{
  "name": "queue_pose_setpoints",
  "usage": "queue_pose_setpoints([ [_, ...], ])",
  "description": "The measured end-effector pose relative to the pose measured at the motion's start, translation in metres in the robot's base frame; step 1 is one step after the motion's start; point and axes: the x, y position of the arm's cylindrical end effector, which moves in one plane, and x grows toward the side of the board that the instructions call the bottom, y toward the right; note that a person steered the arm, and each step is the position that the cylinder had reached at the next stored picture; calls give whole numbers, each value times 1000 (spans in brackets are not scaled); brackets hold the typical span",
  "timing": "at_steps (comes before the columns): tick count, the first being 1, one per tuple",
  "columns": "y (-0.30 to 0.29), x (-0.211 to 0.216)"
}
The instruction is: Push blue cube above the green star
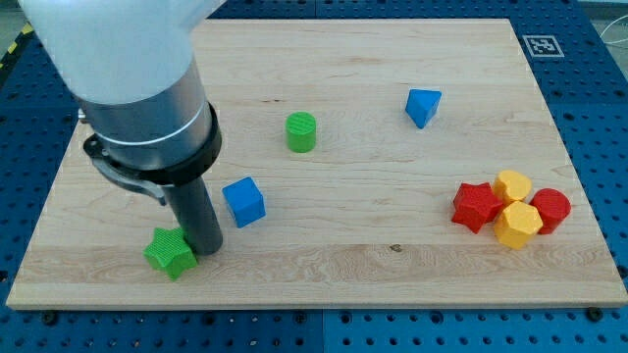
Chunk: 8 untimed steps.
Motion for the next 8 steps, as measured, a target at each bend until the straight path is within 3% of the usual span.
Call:
queue_pose_setpoints([
  [2, 58, -8],
  [4, 46, -57],
  [8, -20, -86],
])
